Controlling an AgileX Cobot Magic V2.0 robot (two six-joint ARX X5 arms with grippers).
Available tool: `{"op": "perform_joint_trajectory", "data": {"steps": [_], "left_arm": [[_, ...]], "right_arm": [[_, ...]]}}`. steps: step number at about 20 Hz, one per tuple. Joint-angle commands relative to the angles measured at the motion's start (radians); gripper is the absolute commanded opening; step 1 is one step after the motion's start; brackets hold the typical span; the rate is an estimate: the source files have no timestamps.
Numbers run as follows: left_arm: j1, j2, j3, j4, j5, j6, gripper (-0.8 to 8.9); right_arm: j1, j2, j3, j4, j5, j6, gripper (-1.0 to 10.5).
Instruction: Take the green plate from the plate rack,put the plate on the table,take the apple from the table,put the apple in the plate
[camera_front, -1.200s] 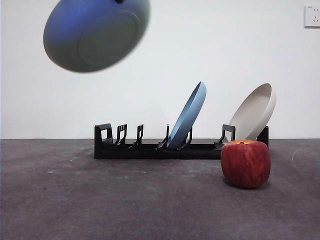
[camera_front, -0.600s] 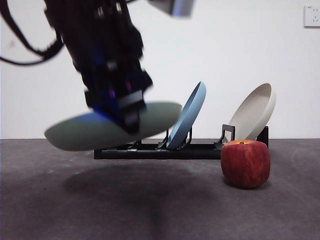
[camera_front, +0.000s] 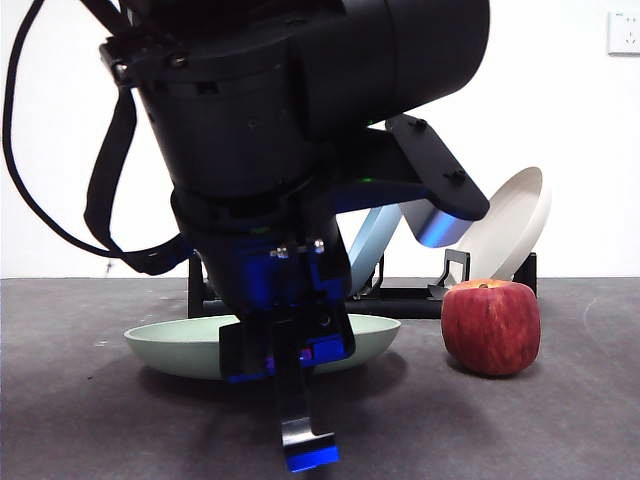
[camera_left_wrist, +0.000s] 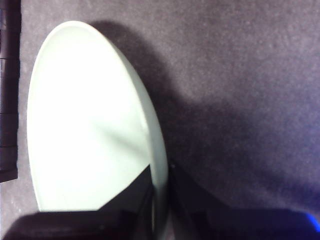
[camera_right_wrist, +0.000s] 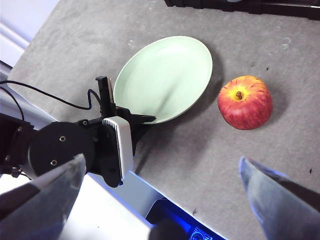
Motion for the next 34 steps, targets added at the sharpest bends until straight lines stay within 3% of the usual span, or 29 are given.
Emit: {"op": "perform_joint_trajectory", "data": {"steps": [1,4,5,10,14,21,23,27,34], "left_arm": [[-0.005,0.01,-0.005,0.008,0.035,-0.008,0.15],[-0.008,-0.002,-0.005,0.009,0.035,-0.008,2.63],[-0.008,-0.01,-0.005,0.009,0.034,-0.008,2.94],[-0.01,-0.051,-0.003,0.016,0.011,-0.023,3.29],[-0.018,-0.188,0.022,-0.013,0.037,-0.086,3.29],[-0.021,-0.505,0.148,-0.193,0.195,-0.211,3.28],[-0.021,-0.581,0.191,-0.249,0.238,-0.253,3.28],[-0.021,-0.698,0.236,-0.291,0.297,-0.343,3.28],[-0.021,-0.766,0.239,-0.35,0.313,-0.395,3.28]], "right_arm": [[0.003,-0.001,0.003,0.003,-0.002,0.003,7.5],[0.003,-0.001,0.003,0.003,-0.002,0.003,7.5],[0.003,-0.001,0.003,0.003,-0.002,0.003,7.5],[0.003,-0.001,0.003,0.002,-0.001,0.005,7.5],[0.003,0.016,0.003,0.005,0.003,0.005,7.5],[0.009,0.146,0.003,0.144,0.042,0.025,7.5],[0.043,0.222,0.003,0.205,0.092,0.025,7.5],[0.159,0.413,0.003,0.343,0.273,0.024,7.5],[0.291,0.689,0.003,0.485,0.467,0.021,7.6]]}}
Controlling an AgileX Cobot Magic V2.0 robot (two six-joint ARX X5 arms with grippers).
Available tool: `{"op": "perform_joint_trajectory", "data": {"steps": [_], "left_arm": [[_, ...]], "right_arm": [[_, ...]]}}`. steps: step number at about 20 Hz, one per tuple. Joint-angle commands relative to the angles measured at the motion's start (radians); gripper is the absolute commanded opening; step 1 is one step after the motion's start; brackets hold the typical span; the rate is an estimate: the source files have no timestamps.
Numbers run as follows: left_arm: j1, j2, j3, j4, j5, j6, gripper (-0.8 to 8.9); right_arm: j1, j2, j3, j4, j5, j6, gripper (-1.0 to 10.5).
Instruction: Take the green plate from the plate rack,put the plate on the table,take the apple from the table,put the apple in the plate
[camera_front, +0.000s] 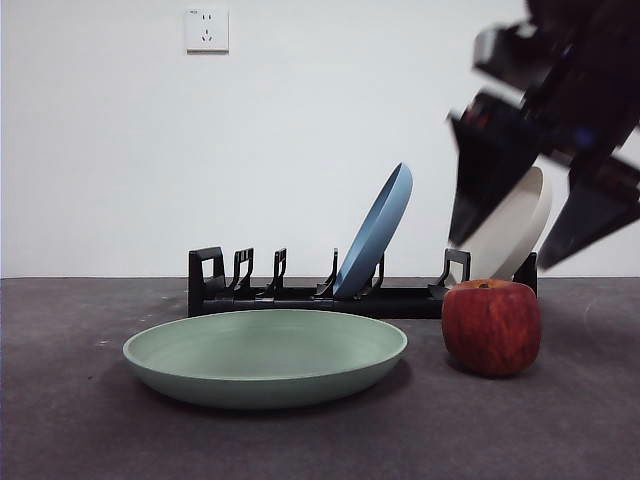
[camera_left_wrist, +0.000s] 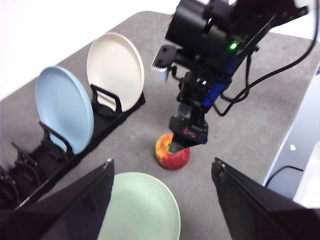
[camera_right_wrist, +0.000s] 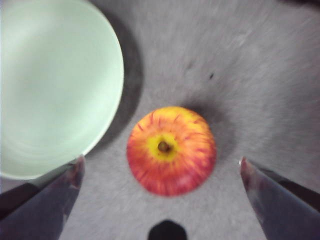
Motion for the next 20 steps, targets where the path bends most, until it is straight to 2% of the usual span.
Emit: {"op": "perform_joint_trajectory", "data": {"steps": [1,3,8,11,12,16,18,20], "left_arm": [[-0.003,0.002,0.0,-0.024,0.006,-0.035,3.28],[-0.003,0.002,0.0,-0.04,0.006,-0.043,3.28],[-0.003,0.002,0.001,-0.043,0.006,-0.061,3.28],[-0.003,0.002,0.0,-0.043,0.006,-0.061,3.28],[-0.003,0.002,0.001,-0.043,0.005,-0.061,3.28],[-0.003,0.002,0.001,-0.043,0.005,-0.061,3.28],[-0.003,0.002,0.0,-0.043,0.005,-0.061,3.28],[-0.003,0.002,0.001,-0.043,0.005,-0.061,3.28]], "right_arm": [[0.031,0.067,0.002,0.038,0.053,0.003,7.6],[0.053,0.116,0.002,0.068,0.092,0.003,7.6],[0.069,0.205,0.002,0.08,0.128,0.006,7.5],[0.07,0.217,0.002,0.096,0.137,0.008,5.9],[0.07,0.217,0.002,0.103,0.137,0.015,5.8],[0.07,0.217,0.002,0.098,0.133,0.019,2.4],[0.07,0.217,0.002,0.087,0.128,0.021,1.1],[0.069,0.217,0.002,0.078,0.079,0.021,-0.2]]}}
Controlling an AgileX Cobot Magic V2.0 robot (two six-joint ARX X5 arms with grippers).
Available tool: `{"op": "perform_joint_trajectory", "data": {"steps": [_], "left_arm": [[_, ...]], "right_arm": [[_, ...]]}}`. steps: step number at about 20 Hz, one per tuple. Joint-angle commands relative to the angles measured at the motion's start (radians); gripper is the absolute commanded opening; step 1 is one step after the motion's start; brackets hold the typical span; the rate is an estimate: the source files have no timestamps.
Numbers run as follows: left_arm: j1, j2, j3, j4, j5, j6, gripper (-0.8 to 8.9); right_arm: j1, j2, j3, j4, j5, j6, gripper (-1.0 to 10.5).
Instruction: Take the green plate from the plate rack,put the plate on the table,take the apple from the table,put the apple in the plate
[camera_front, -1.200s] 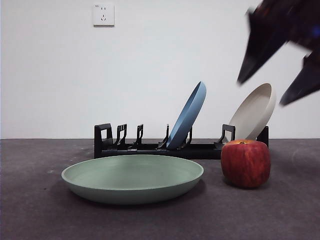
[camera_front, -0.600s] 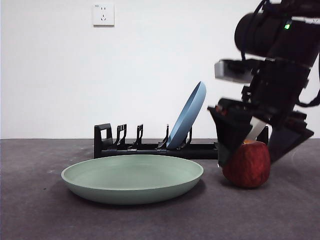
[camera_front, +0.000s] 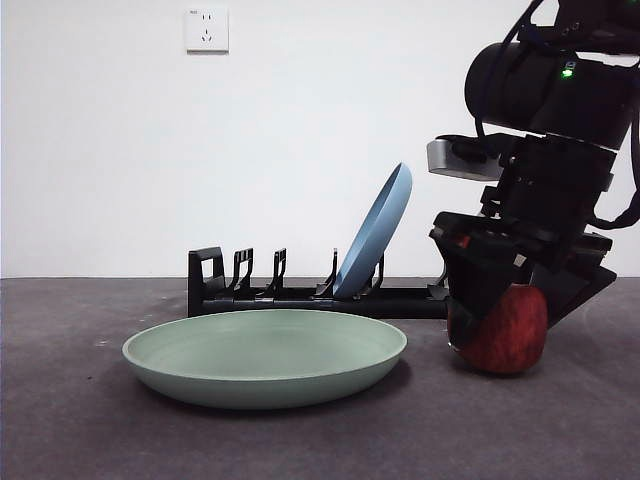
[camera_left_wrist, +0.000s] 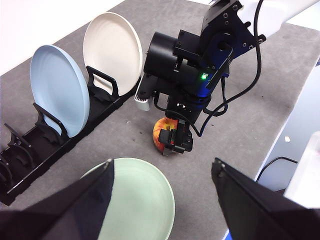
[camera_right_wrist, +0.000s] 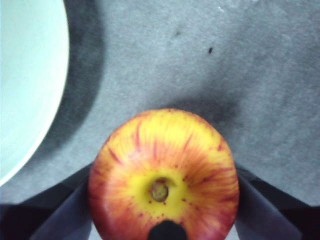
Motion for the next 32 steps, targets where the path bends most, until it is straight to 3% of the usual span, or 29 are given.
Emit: {"op": "perform_joint_trajectory", "data": {"steps": [1,8,12,18,26,32], "left_arm": [[-0.002,0.0,0.001,0.001,0.0,-0.011,3.28],[-0.003,0.0,0.001,0.001,0.001,-0.01,3.28],[-0.003,0.0,0.001,-0.002,0.002,-0.01,3.28],[-0.003,0.0,0.001,-0.01,0.004,-0.01,3.28],[-0.003,0.0,0.001,-0.01,0.004,-0.01,3.28],[-0.003,0.0,0.001,-0.01,0.004,-0.01,3.28]], "right_arm": [[0.003,0.003,0.0,-0.013,-0.047,0.012,-0.2],[0.035,-0.137,0.0,0.0,-0.052,0.059,-0.2],[0.145,-0.177,0.001,0.116,-0.051,0.116,-0.2],[0.307,-0.032,0.028,0.294,0.001,0.151,-0.2],[0.356,0.197,0.19,0.267,0.031,0.098,-0.2],[0.368,0.227,0.191,0.225,0.056,0.045,-0.2]]}}
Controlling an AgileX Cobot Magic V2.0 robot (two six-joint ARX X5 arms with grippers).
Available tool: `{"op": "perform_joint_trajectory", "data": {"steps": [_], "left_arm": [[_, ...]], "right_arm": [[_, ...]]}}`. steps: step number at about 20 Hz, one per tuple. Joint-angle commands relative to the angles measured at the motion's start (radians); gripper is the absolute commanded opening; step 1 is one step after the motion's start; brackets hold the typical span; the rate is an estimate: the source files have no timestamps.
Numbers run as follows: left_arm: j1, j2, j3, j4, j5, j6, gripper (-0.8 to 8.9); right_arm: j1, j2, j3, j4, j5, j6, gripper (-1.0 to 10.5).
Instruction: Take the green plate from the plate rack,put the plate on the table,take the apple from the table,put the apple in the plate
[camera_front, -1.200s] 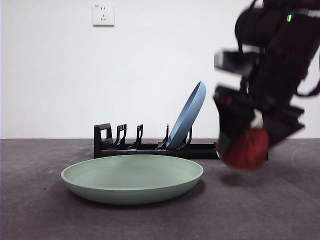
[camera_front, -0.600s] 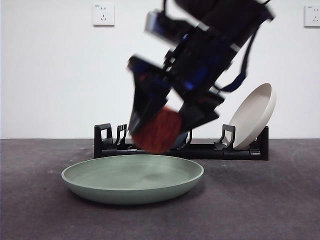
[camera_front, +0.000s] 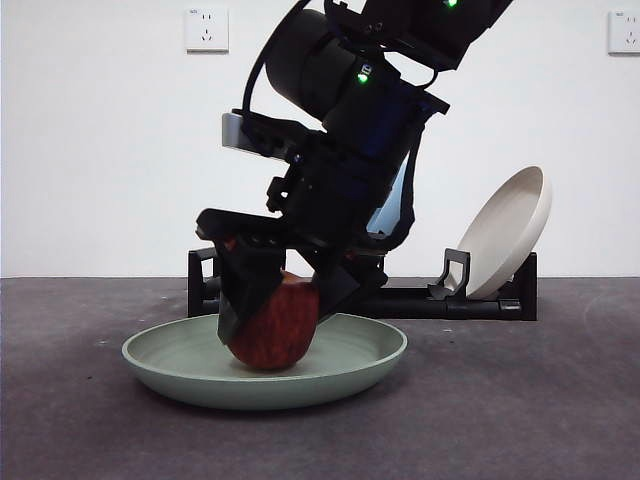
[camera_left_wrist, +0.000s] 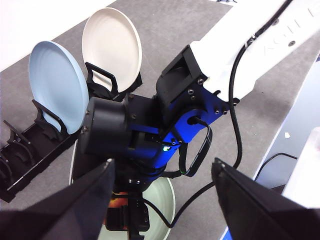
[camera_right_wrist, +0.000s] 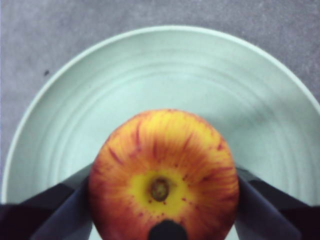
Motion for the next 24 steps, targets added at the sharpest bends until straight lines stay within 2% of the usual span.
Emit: {"op": "perform_joint_trajectory", "data": {"steps": [1,3,4,6,7,8,16,19,24], "left_arm": [[-0.002,0.0,0.001,0.004,0.002,-0.01,3.28],[-0.002,0.0,0.001,0.001,0.002,-0.01,3.28],[-0.002,0.0,0.001,-0.003,0.001,-0.01,3.28],[-0.002,0.0,0.001,-0.011,0.001,-0.01,3.28],[-0.002,0.0,0.001,-0.012,0.001,-0.01,3.28],[-0.002,0.0,0.001,-0.012,0.001,-0.01,3.28],[-0.002,0.0,0.001,-0.033,-0.002,-0.01,3.28],[-0.002,0.0,0.001,-0.038,0.0,-0.004,3.12],[-0.002,0.0,0.001,-0.091,0.0,-0.005,3.11]], "right_arm": [[0.002,0.006,-0.002,-0.028,0.006,-0.024,-0.2],[0.003,0.006,-0.002,-0.032,0.001,-0.031,0.1],[0.003,0.006,-0.002,-0.031,0.002,-0.03,1.3],[0.003,0.006,-0.002,-0.031,0.003,-0.026,5.1],[0.003,0.006,-0.002,-0.029,0.002,-0.017,6.0],[0.003,0.006,-0.002,-0.029,0.002,-0.008,6.3],[0.003,-0.093,0.0,-0.058,0.002,0.007,6.3],[0.003,-0.195,0.0,-0.201,0.002,0.008,6.3],[0.003,-0.459,0.0,-0.556,-0.006,0.008,6.3]]}}
